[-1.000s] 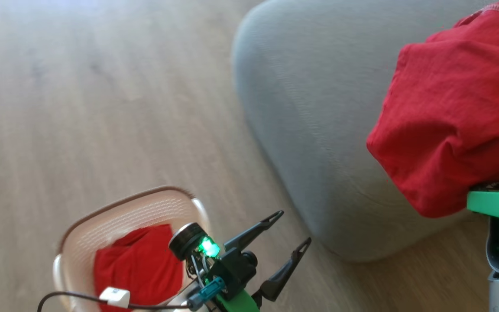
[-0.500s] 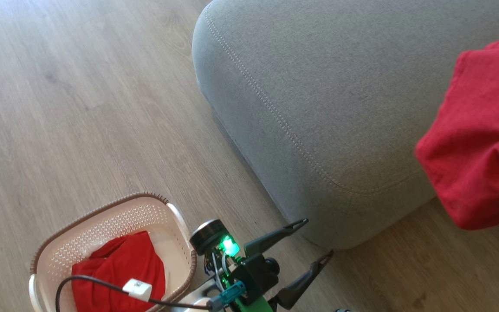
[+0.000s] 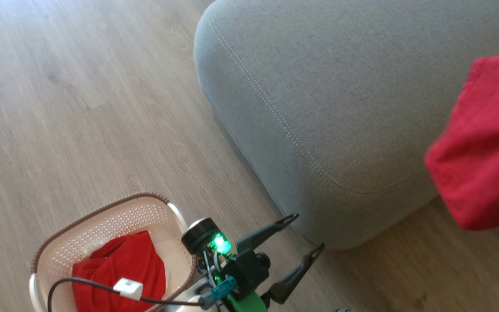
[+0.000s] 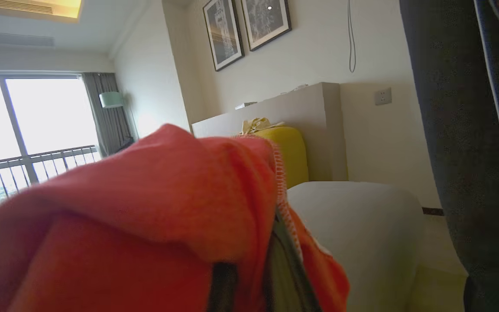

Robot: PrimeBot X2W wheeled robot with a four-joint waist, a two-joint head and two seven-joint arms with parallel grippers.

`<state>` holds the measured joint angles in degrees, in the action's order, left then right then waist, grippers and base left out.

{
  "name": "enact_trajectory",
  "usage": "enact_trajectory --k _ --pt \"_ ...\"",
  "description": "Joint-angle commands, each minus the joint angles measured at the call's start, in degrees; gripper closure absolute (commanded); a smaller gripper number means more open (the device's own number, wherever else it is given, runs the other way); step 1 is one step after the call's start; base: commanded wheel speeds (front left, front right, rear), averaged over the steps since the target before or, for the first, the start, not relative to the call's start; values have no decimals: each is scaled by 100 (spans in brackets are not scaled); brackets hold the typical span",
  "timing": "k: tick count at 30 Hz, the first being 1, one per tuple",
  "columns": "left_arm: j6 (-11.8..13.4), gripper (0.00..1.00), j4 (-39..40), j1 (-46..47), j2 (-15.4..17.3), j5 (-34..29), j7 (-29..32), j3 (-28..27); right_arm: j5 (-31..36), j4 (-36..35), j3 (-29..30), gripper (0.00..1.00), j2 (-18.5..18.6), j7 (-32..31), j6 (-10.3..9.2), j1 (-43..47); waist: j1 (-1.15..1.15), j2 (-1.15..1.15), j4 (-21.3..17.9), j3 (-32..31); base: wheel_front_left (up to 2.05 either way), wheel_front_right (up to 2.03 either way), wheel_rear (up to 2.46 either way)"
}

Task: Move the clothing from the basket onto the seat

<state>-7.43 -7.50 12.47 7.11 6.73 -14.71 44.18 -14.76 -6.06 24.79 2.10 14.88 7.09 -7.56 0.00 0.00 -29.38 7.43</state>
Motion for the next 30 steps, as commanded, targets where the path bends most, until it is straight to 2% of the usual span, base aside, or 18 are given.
enact_trajectory --k 1,5,13,19,24,27,30 --pt "-5 0 210 17 -17 -8 -29 -235 -218 32 18 100 78 12 40 -411 0 0 -26 48 0 0 0" --pt "-5 0 230 11 67 -110 -29 -292 -433 356 76 100 78 12 40 -898 0 0 -89 365 0 0 0" --pt "-5 0 201 526 806 -418 -29 -22 -747 783 672 100 84 12 40 -2465 0 0 -72 1842 0 0 0" --pt "-5 0 218 890 1196 -454 -29 138 -858 1009 1017 100 348 12 40 -3523 0 0 -8 2656 0 0 0" --pt "-5 0 287 1223 1409 -511 -29 199 -872 1346 1040 100 607 12 40 -4339 0 0 51 3269 0 0 0" --pt "-5 0 352 1489 1593 -709 -29 394 -917 1713 1051 100 755 12 40 -4823 0 0 117 3596 0 0 0" --pt "-5 0 433 1741 1762 -846 -29 624 -955 2437 1197 100 899 12 40 -5291 0 0 201 3864 0 0 0"
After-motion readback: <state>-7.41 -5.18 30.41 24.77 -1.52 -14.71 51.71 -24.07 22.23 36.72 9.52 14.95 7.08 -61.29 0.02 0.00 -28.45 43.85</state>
